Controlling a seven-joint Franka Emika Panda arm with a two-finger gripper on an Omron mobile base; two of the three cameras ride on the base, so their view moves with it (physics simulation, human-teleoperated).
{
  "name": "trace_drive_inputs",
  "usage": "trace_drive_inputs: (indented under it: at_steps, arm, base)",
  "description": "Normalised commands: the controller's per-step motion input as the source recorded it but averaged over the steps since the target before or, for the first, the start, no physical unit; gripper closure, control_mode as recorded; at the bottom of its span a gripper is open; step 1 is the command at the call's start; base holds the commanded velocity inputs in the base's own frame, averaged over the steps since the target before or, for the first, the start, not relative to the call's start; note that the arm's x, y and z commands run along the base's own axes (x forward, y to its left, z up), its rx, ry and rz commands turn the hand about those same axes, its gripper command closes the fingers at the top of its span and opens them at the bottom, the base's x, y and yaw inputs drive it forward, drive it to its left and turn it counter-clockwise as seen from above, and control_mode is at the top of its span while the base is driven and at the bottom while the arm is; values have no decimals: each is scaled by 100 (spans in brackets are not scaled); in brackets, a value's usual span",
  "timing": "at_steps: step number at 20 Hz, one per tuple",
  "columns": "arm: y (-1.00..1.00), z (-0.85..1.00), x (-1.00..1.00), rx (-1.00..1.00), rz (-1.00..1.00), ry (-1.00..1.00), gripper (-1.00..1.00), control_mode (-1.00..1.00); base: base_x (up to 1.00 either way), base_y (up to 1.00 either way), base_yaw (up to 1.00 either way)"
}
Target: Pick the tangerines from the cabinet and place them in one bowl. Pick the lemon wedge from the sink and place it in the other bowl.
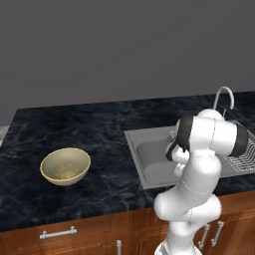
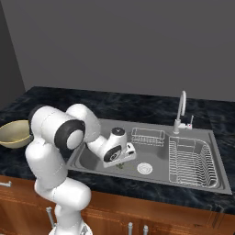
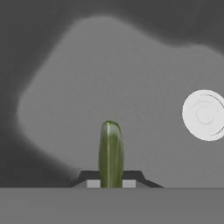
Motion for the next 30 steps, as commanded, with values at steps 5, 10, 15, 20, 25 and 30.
trace_drive_inputs:
  at_steps: [5, 10, 15, 20, 25, 30]
  arm:
    - [27, 97, 0, 0, -4, 0, 100, -100]
    - [24, 100, -8, 0, -3, 1, 100, -100]
    - [31, 99, -8, 0, -4, 0, 100, -100]
    - [44, 82, -20, 2, -4, 2, 100, -100]
    - [56, 72, -21, 2, -3, 5, 100, -100]
    - [77, 58, -4, 0, -1, 8, 100, -100]
  base:
    - [0, 0, 0]
    - [0, 0, 0]
    - [0, 0, 0]
    - [0, 0, 0]
    - [0, 0, 0]
    - [0, 0, 0]
